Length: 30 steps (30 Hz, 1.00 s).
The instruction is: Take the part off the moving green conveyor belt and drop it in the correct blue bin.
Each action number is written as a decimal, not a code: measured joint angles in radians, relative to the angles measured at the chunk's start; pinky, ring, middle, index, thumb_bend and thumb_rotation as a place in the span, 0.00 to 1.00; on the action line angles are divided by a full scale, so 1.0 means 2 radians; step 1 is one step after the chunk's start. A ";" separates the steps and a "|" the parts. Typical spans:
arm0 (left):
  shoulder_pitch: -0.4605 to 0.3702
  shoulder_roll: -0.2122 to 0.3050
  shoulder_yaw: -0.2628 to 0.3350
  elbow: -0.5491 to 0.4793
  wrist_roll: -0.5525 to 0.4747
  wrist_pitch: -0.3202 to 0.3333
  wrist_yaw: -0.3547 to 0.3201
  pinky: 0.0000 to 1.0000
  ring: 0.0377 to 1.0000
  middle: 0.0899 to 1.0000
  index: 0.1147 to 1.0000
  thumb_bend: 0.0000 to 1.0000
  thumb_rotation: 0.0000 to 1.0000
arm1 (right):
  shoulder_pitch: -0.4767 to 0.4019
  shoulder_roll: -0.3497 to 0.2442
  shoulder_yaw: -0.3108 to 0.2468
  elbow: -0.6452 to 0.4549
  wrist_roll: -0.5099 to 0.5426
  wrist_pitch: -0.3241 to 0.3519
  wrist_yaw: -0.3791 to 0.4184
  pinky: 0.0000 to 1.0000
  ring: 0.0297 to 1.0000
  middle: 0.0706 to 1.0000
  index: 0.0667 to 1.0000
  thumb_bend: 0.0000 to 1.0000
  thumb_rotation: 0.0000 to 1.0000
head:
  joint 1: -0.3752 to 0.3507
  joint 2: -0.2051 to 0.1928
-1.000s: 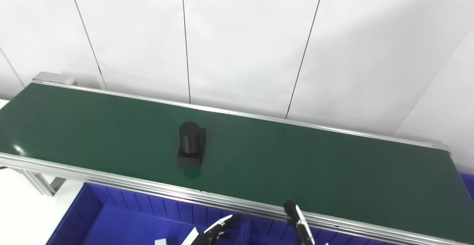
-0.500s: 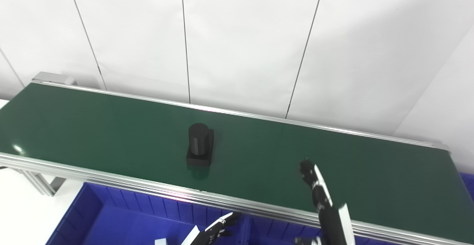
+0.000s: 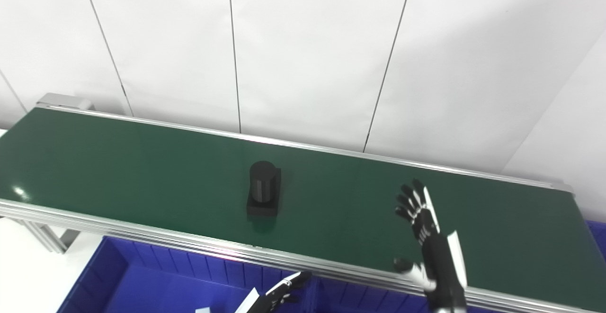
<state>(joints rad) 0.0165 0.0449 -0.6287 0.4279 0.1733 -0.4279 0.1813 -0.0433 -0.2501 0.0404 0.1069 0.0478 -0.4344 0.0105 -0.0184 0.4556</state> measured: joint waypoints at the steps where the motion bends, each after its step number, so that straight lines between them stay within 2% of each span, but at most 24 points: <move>1: 0.000 0.000 0.000 0.000 0.000 0.000 0.001 0.82 0.90 0.91 0.88 1.00 0.95 | -0.010 0.003 -0.004 0.006 0.004 0.000 0.008 0.81 0.88 0.92 1.00 1.00 0.69 | 0.000 0.000; 8: -0.006 -0.002 -0.008 0.006 0.005 0.000 0.012 0.81 0.89 0.90 0.87 1.00 0.96 | -0.052 0.032 -0.017 0.048 0.007 0.000 0.039 0.78 0.86 0.89 1.00 1.00 0.57 | 0.011 -0.003; 19: -0.015 -0.010 -0.020 0.018 0.005 0.000 0.013 0.79 0.89 0.90 0.86 1.00 0.94 | -0.105 0.052 -0.011 0.099 -0.045 0.000 0.022 0.75 0.81 0.85 0.95 1.00 0.48 | 0.015 -0.005; 25: -0.016 -0.010 -0.021 0.017 0.004 0.000 0.013 0.80 0.89 0.90 0.86 1.00 0.94 | -0.144 0.058 0.004 0.130 -0.076 0.000 -0.001 0.74 0.79 0.84 0.93 1.00 0.49 | 0.010 -0.005; 30: -0.014 -0.007 -0.021 0.007 0.004 0.000 0.012 0.79 0.88 0.90 0.86 1.00 0.95 | -0.157 0.071 0.018 0.164 -0.085 0.000 -0.007 0.75 0.81 0.85 0.94 1.00 0.48 | 0.004 -0.002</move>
<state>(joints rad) -0.0124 0.0317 -0.6714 0.4426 0.1806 -0.4281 0.2056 -0.3581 -0.1074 0.0772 0.4351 -0.1225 -0.4345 -0.0028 -0.0107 0.4510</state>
